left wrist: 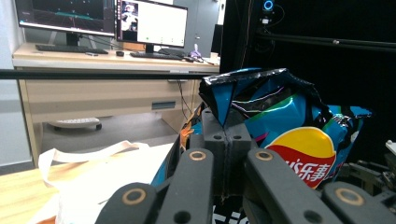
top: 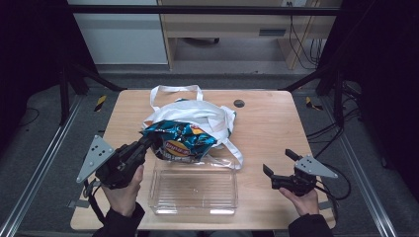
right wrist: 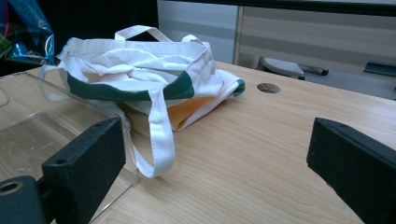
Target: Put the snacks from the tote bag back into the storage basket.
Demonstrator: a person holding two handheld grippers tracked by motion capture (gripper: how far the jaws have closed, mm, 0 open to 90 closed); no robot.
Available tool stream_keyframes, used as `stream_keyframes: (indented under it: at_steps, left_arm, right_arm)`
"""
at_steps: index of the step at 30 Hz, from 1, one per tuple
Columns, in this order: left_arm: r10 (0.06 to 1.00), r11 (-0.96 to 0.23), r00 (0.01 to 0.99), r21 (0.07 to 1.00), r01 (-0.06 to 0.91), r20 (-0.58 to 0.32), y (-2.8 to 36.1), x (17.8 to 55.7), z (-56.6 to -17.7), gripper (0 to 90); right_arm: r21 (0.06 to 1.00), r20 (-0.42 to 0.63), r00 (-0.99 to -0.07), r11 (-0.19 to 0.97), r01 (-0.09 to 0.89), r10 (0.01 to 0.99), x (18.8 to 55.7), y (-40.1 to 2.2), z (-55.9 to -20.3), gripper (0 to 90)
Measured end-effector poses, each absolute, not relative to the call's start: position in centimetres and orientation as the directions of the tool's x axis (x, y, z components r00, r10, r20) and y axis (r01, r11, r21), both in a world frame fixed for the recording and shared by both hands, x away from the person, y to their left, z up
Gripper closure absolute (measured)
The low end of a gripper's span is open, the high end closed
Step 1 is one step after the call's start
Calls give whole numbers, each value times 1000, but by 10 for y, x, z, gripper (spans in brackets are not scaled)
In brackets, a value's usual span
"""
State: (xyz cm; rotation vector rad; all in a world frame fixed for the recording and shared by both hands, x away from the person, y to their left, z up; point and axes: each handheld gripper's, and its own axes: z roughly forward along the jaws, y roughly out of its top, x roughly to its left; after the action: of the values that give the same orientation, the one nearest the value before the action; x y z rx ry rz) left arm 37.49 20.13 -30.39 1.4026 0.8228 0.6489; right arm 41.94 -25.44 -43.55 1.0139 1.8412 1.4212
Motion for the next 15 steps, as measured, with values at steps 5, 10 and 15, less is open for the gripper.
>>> stream_keyframes:
  at_steps: [5, 10, 15]
  left_arm:
    - [806, 71, 582, 994, 87, -109, 198, 369, -314, 900]
    - [800, 65, 586, 989, 132, -131, 195, 370, -328, 900]
    - [797, 53, 588, 986, 156, -135, 193, 368, -339, 900]
  right_arm:
    - [969, 0, -529, 130, 210, 849, 419, -255, -435, 47]
    - [969, -1, -531, 132, 208, 847, 419, -255, -435, 48]
    - [969, -1, -530, 131, 209, 848, 419, -255, -435, 48]
